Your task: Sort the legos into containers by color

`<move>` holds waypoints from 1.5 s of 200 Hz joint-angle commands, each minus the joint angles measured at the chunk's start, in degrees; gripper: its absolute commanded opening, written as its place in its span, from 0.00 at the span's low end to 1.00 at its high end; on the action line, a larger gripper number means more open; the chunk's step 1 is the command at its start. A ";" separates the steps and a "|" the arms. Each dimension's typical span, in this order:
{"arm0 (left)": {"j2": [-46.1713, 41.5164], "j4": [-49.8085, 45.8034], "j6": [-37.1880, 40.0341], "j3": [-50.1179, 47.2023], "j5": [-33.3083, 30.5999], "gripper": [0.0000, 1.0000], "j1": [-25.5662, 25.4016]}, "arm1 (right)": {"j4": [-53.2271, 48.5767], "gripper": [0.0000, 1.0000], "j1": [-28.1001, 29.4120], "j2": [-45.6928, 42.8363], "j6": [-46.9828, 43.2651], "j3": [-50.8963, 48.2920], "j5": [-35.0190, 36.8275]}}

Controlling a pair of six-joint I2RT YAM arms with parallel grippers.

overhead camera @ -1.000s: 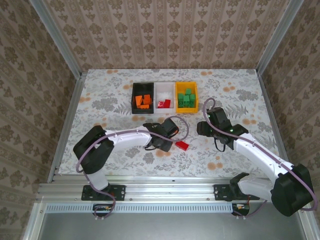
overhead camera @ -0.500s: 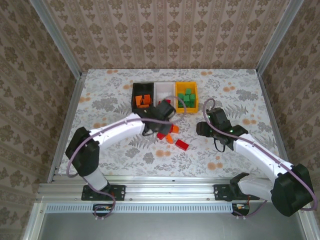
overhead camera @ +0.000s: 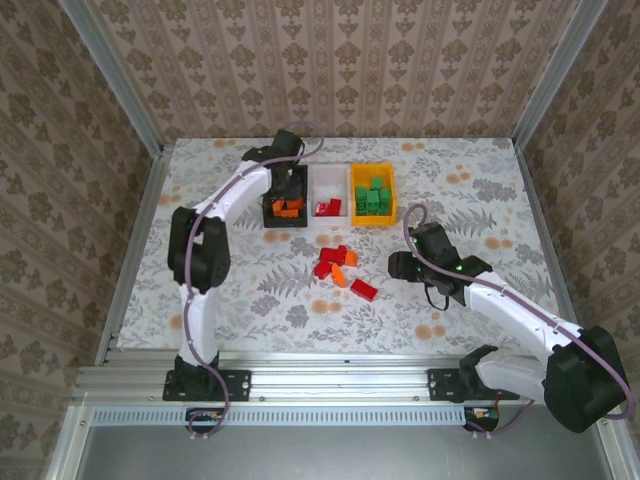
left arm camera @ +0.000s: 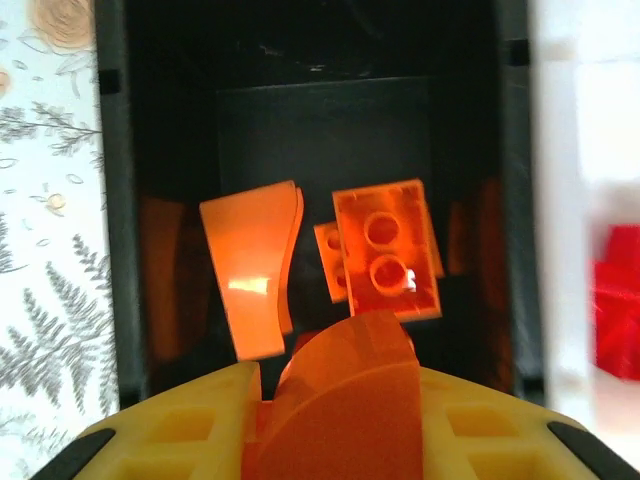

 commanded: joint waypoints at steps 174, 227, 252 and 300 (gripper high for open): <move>-31.24 10.69 -28.75 -34.69 7.11 0.78 -12.91 | -0.16 0.56 4.41 -1.20 0.60 -0.94 4.05; -29.00 19.96 -56.05 -46.01 6.80 0.72 -26.97 | -1.59 0.55 2.97 -5.06 1.22 -2.50 8.79; -24.58 17.72 -58.78 -42.55 4.56 0.67 -29.68 | -2.16 0.55 2.87 -6.05 1.60 -3.55 8.18; -21.14 19.76 -62.04 -42.70 2.65 0.60 -30.54 | -2.12 0.55 2.92 -8.13 2.01 -6.11 6.99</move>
